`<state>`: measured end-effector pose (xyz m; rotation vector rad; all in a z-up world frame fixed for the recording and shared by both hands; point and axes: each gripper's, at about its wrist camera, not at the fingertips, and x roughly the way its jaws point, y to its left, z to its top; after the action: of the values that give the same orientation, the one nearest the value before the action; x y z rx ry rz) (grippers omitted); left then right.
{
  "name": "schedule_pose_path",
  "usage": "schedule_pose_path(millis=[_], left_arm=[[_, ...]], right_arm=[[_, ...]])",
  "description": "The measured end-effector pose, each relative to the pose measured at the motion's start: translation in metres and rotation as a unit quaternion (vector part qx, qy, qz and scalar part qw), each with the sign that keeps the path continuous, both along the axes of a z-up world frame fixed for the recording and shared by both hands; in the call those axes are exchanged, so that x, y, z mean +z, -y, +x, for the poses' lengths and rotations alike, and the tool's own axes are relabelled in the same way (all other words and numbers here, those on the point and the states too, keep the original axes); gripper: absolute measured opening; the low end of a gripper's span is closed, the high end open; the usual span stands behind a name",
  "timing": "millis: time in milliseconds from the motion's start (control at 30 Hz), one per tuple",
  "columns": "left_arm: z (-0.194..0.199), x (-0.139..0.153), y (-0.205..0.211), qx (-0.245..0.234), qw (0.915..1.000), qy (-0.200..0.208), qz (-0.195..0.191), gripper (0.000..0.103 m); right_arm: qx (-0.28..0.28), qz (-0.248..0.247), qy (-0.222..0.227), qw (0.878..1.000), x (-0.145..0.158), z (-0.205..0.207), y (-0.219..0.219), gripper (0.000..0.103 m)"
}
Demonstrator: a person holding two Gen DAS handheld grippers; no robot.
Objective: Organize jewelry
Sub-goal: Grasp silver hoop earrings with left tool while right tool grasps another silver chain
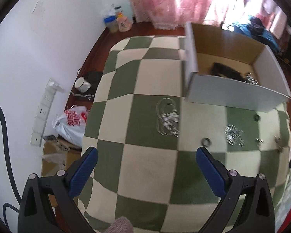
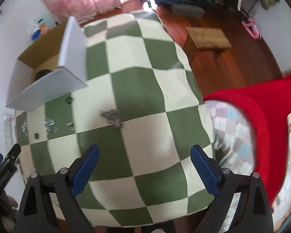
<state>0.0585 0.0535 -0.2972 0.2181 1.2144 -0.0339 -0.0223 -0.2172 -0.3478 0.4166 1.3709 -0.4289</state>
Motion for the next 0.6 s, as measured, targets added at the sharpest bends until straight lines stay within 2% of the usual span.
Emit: schedule_pose_path(millis=[167,233,300,367,533,600], left_arm=[[0.014,-0.008,-0.009,0.019,0.9998,-0.006,-0.004,0.103],[0.019,-0.011,-0.013,0.030,0.9993,-0.017,-0.014,0.103],[0.024,-0.014,-0.016,0.039,0.9985,-0.029,-0.025,0.103],[0.028,-0.015,-0.018,0.045,0.9978,-0.036,-0.034,0.103],[0.036,-0.020,-0.017,0.050,0.9937,-0.065,-0.077,0.103],[0.038,-0.020,-0.015,0.052,0.9912,-0.075,-0.096,0.103]], right_arm=[[-0.011,0.018,0.011,1.000,-0.021,0.014,0.012,0.094],[-0.007,0.024,0.016,1.000,-0.029,0.026,0.011,0.090],[0.001,0.024,0.012,1.000,-0.035,0.037,0.007,0.082],[0.009,0.030,0.009,0.999,-0.042,0.045,0.003,0.080],[0.021,0.003,0.012,1.000,-0.040,0.053,-0.008,0.075],[0.022,-0.004,0.015,1.000,-0.039,0.050,-0.008,0.067]])
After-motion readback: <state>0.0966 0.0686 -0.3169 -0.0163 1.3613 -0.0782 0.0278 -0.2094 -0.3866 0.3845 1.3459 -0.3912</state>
